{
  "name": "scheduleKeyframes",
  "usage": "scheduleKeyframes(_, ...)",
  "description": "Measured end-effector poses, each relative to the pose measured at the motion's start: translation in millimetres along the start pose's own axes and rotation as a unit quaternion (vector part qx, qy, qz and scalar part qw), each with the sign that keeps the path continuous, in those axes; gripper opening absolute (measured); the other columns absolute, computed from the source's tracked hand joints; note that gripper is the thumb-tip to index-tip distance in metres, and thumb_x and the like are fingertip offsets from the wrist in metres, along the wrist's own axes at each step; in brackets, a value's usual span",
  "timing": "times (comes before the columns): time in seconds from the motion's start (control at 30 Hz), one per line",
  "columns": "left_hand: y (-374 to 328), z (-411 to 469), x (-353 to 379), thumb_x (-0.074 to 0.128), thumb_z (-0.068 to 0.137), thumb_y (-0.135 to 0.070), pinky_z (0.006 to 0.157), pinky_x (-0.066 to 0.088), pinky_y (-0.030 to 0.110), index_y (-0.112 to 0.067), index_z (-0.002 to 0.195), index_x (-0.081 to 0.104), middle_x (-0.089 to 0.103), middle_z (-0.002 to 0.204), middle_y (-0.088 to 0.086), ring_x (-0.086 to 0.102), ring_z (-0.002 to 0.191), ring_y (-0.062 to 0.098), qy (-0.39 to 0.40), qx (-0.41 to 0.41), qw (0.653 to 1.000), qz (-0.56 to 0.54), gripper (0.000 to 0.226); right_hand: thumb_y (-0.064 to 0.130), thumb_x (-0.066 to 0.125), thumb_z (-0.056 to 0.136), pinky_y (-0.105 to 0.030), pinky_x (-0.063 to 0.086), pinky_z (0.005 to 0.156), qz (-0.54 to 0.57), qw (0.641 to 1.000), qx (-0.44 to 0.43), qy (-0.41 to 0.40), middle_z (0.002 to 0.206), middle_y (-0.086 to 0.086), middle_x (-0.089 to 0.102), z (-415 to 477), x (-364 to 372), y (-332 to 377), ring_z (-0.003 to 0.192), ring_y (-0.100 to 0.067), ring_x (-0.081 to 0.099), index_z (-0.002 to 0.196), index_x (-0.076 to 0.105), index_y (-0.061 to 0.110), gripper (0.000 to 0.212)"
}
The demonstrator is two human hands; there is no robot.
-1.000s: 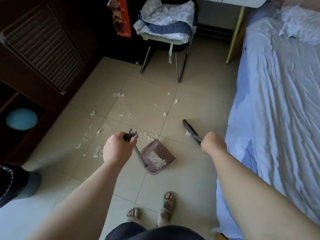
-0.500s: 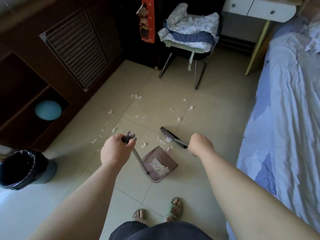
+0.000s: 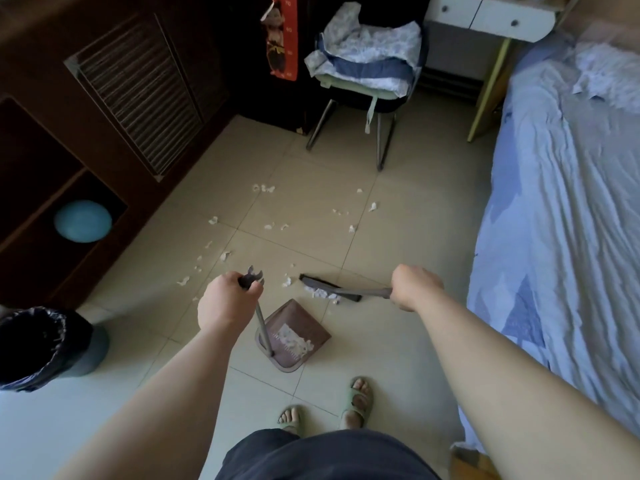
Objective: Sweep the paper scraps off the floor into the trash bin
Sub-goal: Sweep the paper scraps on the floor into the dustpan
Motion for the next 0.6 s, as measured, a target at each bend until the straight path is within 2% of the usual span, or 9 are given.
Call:
scheduleKeyframes(0.1, 11, 3, 3, 0.059, 0.084, -0.038, 0.051, 0.039, 0.023, -0.012, 0.074, 0.064, 0.063, 0.066, 0.006, 0.059, 0.061, 0.026, 0.012, 0.007, 1.000, -0.002, 0.028, 0.010, 0.057, 0.086, -0.026, 0.041, 0.068, 0.016, 0.999, 0.026, -0.018, 0.103, -0.009, 0.068, -10, -5, -10, 0.094, -0.029, 0.064, 0.099, 0.067, 0.014, 0.018)
scheduleKeyframes(0.2, 15, 4, 4, 0.059, 0.085, -0.036, 0.052, 0.036, 0.025, -0.011, 0.077, 0.063, 0.061, 0.067, 0.006, 0.058, 0.064, 0.029, 0.018, 0.020, 1.000, 0.002, 0.026, 0.008, 0.055, 0.086, -0.027, 0.041, 0.065, 0.032, 0.997, 0.062, -0.026, 0.089, -0.007, 0.064, -22, -1, -21, 0.078, -0.028, 0.056, 0.093, 0.065, 0.015, 0.014)
scheduleKeyframes(0.33, 15, 5, 7, 0.059, 0.086, -0.031, 0.058, 0.037, 0.027, -0.011, 0.082, 0.064, 0.060, 0.071, 0.007, 0.056, 0.069, 0.031, 0.031, 0.034, 0.999, -0.004, 0.021, 0.009, 0.054, 0.088, -0.027, 0.040, 0.065, 0.058, 0.995, 0.079, -0.014, 0.098, -0.010, 0.067, -34, 19, -22, 0.084, -0.029, 0.060, 0.096, 0.068, 0.012, 0.016)
scheduleKeyframes(0.43, 23, 5, 8, 0.057, 0.087, -0.030, 0.059, 0.039, 0.028, -0.010, 0.085, 0.064, 0.062, 0.074, 0.008, 0.056, 0.069, 0.031, 0.035, 0.040, 0.999, 0.000, 0.021, 0.013, 0.055, 0.089, -0.026, 0.038, 0.062, 0.072, 0.995, 0.068, 0.008, 0.086, -0.007, 0.063, -41, 41, -10, 0.074, -0.027, 0.053, 0.094, 0.067, 0.013, 0.013)
scheduleKeyframes(0.5, 29, 5, 8, 0.057, 0.087, -0.030, 0.058, 0.039, 0.028, -0.008, 0.086, 0.065, 0.063, 0.075, 0.009, 0.056, 0.068, 0.031, 0.036, 0.041, 0.998, 0.000, 0.023, 0.014, 0.057, 0.089, -0.024, 0.036, 0.055, 0.056, 0.996, 0.066, 0.016, 0.073, -0.003, 0.055, -48, 50, -1, 0.071, -0.027, 0.052, 0.082, 0.062, 0.014, 0.009)
scheduleKeyframes(0.53, 32, 5, 8, 0.057, 0.087, -0.029, 0.058, 0.039, 0.027, -0.008, 0.087, 0.065, 0.063, 0.076, 0.009, 0.056, 0.068, 0.031, 0.036, 0.041, 0.998, -0.001, 0.023, 0.015, 0.058, 0.089, -0.023, 0.033, 0.051, 0.045, 0.997, 0.063, 0.016, 0.067, -0.001, 0.050, -51, 51, 3, 0.071, -0.027, 0.052, 0.075, 0.057, 0.014, 0.014)
scheduleKeyframes(0.6, 38, 5, 8, 0.056, 0.087, -0.029, 0.059, 0.039, 0.028, -0.008, 0.089, 0.065, 0.064, 0.079, 0.010, 0.056, 0.070, 0.031, 0.036, 0.037, 0.999, -0.002, 0.023, 0.017, 0.059, 0.089, -0.023, 0.035, 0.054, 0.032, 0.998, 0.046, 0.014, 0.062, 0.000, 0.044, -56, 46, 14, 0.072, -0.027, 0.052, 0.071, 0.050, 0.015, 0.020)
Point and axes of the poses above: each hand's wrist, its own z-axis towards the middle knuckle, its own x-axis out of the palm, y = z × x, the point moved 10 cm from there along z, towards the middle knuckle
